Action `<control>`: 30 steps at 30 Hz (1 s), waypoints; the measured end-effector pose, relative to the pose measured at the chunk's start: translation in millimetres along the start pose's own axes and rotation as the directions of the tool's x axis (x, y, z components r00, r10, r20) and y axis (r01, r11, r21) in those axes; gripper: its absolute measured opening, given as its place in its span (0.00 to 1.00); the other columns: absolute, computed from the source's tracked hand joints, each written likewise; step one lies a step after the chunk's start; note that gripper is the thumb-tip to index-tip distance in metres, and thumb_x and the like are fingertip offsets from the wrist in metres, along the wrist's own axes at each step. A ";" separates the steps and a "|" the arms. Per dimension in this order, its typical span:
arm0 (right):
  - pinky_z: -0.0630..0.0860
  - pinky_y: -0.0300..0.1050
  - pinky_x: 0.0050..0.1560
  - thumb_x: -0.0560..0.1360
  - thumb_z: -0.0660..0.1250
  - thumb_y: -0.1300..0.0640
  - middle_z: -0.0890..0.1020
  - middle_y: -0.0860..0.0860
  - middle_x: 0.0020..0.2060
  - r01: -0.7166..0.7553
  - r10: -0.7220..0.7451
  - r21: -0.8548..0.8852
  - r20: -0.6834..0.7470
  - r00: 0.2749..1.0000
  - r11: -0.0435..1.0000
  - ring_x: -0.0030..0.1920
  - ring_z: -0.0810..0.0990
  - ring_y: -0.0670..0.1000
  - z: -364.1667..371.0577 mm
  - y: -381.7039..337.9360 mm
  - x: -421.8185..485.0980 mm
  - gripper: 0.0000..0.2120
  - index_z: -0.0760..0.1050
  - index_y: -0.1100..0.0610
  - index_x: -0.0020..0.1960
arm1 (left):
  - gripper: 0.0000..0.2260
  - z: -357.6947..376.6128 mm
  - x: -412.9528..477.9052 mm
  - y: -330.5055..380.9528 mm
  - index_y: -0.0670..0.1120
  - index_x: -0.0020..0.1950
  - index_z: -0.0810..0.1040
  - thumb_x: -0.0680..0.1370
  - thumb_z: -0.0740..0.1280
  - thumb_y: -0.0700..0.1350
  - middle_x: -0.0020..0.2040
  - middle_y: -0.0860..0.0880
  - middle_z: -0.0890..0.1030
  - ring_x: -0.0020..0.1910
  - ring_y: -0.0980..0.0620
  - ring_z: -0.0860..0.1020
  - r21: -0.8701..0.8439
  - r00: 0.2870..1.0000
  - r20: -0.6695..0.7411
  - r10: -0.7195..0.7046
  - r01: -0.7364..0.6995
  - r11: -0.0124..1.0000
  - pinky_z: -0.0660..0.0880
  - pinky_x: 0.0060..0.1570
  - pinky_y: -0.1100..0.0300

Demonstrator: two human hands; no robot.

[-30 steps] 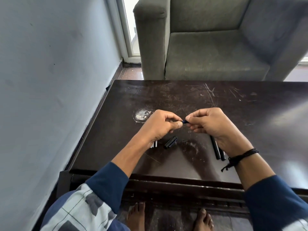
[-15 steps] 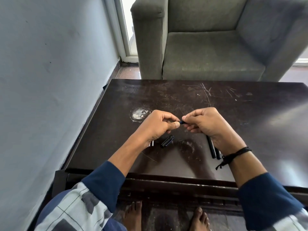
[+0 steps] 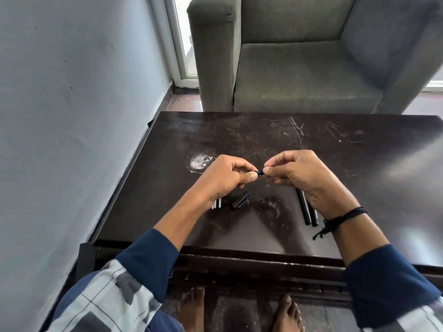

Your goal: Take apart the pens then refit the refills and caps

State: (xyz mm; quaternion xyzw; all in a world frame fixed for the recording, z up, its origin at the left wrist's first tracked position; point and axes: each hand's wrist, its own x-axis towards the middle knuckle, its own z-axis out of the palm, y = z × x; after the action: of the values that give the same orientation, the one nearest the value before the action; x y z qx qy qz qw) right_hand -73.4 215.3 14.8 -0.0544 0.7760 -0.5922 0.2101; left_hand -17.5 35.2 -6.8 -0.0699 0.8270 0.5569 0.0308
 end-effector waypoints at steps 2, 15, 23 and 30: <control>0.81 0.38 0.41 0.72 0.77 0.63 0.85 0.56 0.38 -0.006 0.006 0.014 0.001 1.000 1.000 0.38 0.82 0.48 -0.4 0.0 -0.1 0.07 0.83 0.64 0.48 | 0.03 -0.6 -0.4 0.6 0.46 0.50 0.86 0.78 0.74 0.41 0.27 0.55 0.77 0.29 0.59 0.72 0.005 1.000 -0.003 0.001 -0.001 1.000 0.69 0.37 0.74; 0.82 0.38 0.40 0.72 0.73 0.68 0.85 0.54 0.35 -0.080 0.085 0.098 -0.043 0.995 0.992 0.36 0.83 0.47 -5.4 -6.0 -1.8 0.05 0.83 0.60 0.45 | 0.02 -2.8 -1.3 2.3 0.46 0.47 0.85 0.78 0.73 0.40 0.26 0.58 0.77 0.28 0.60 0.72 0.012 1.000 0.009 -0.012 0.012 1.000 0.69 0.38 0.72; 0.83 0.40 0.38 0.74 0.69 0.68 0.84 0.52 0.37 -0.047 0.102 0.295 -0.174 0.980 0.954 0.35 0.83 0.48 -8.8 -11.5 -3.7 0.09 0.81 0.58 0.51 | 0.03 -7.3 -2.9 7.3 0.47 0.50 0.84 0.81 0.70 0.43 0.31 0.49 0.74 0.28 0.60 0.68 0.048 0.999 0.014 -0.030 0.029 0.998 0.66 0.34 0.69; 0.85 0.47 0.48 0.75 0.67 0.70 0.81 0.54 0.37 0.126 0.139 0.625 -0.357 0.924 0.770 0.40 0.85 0.54 -16.6 -13.1 -2.5 0.10 0.78 0.61 0.55 | 0.05 -12.8 -3.5 9.0 0.49 0.51 0.84 0.82 0.68 0.43 0.27 0.55 0.71 0.31 0.57 0.69 0.037 0.999 0.008 -0.039 0.039 0.999 0.67 0.41 0.60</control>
State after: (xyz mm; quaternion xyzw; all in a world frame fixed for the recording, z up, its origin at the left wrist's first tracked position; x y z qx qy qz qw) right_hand -79.7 227.2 31.3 0.1394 0.5548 -0.8179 0.0625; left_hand -15.0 26.9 6.8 -0.0831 0.8356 0.5410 0.0466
